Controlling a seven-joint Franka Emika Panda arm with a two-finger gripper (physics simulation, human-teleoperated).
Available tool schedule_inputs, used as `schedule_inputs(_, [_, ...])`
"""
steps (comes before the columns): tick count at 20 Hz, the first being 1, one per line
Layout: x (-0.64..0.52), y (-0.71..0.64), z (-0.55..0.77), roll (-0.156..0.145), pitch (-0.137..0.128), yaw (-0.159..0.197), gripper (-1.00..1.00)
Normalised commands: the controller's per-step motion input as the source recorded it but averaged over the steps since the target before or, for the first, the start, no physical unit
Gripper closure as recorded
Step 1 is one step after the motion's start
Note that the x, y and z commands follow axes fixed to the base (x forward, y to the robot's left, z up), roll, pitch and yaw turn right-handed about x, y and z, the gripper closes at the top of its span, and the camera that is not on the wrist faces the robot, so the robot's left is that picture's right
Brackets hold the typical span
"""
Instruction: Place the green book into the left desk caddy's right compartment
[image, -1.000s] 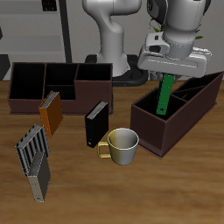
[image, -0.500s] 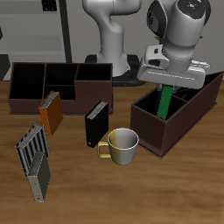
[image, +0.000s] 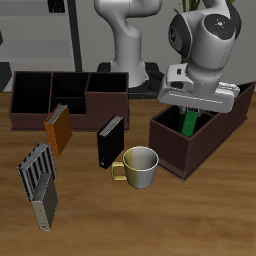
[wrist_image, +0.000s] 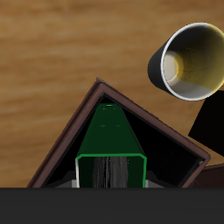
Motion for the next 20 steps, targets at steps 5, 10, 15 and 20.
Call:
schedule_inputs(5, [0.13, 0.03, -0.05, 0.012, 0.018, -0.03, -1.0])
schedule_inputs(10, [-0.05, -0.02, 0.17, -0.001, -0.021, -0.016, -1.0])
schedule_inputs(15, [0.0, -0.04, 0.11, 0.0, -0.017, -0.012, -1.0])
schedule_inputs(20, [-0.05, -0.02, 0.1, 0.011, -0.022, 0.013, -1.0])
